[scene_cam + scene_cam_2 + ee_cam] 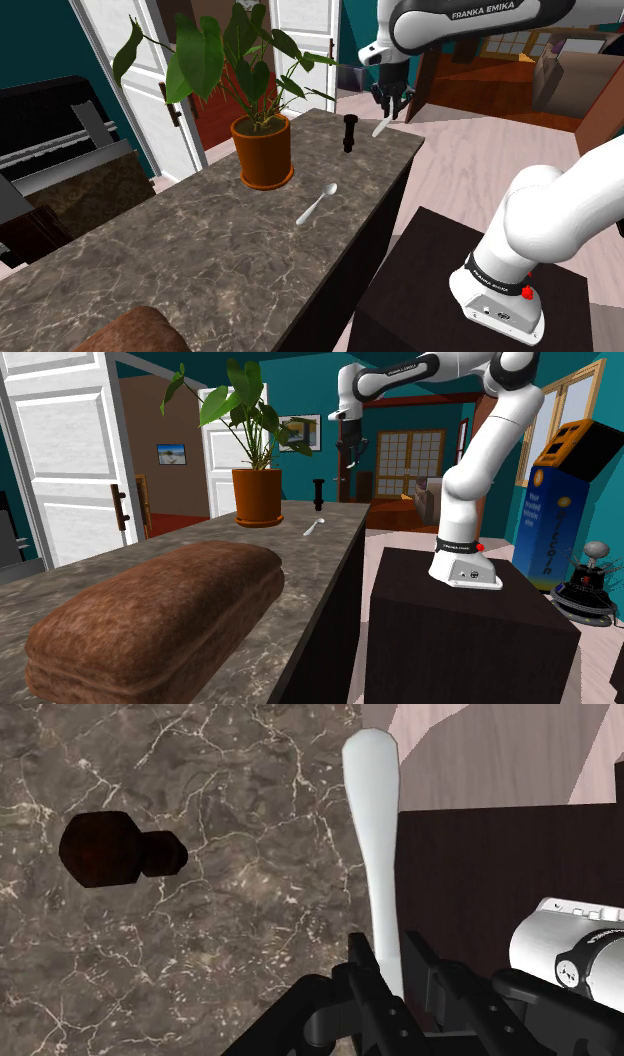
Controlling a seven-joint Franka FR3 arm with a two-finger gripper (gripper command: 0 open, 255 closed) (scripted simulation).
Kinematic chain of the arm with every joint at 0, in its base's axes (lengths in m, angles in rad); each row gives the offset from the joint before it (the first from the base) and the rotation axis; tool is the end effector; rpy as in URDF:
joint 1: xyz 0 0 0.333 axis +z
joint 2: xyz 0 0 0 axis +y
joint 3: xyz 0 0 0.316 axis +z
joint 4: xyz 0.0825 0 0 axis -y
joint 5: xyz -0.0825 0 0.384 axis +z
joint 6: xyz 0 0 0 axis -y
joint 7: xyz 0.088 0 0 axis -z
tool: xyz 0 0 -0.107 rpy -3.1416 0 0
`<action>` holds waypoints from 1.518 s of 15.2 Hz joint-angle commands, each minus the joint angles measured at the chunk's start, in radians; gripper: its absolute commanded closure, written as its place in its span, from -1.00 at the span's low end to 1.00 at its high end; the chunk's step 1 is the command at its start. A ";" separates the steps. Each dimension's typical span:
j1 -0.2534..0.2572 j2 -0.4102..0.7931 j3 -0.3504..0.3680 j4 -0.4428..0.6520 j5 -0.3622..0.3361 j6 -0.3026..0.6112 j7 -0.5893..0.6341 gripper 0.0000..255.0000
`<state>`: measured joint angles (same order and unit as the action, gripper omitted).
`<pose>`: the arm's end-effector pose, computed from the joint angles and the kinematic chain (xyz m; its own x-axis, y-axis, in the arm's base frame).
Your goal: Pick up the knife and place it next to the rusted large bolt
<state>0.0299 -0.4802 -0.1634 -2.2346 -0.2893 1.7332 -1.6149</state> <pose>0.3998 -0.0893 0.5525 0.0151 0.9785 -0.2059 0.9990 -0.0236 -0.0388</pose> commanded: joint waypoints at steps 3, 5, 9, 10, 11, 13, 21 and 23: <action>-0.012 0.003 -0.025 -0.034 -0.015 0.043 -0.021 1.00; -0.012 0.004 -0.027 -0.059 -0.018 0.069 -0.016 1.00; -0.014 0.009 -0.033 -0.108 -0.024 0.123 -0.005 1.00; -0.015 0.011 -0.034 -0.120 -0.025 0.136 -0.002 1.00; -0.015 0.013 -0.036 -0.132 -0.027 0.150 0.000 1.00; -0.016 0.018 -0.039 -0.154 -0.031 0.177 0.006 1.00; -0.021 0.049 -0.050 -0.237 -0.046 0.289 0.028 1.00; -0.022 0.059 -0.053 -0.256 -0.050 0.318 0.034 1.00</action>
<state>0.0077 -0.4307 -0.2155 -2.4841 -0.3379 2.0342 -1.5847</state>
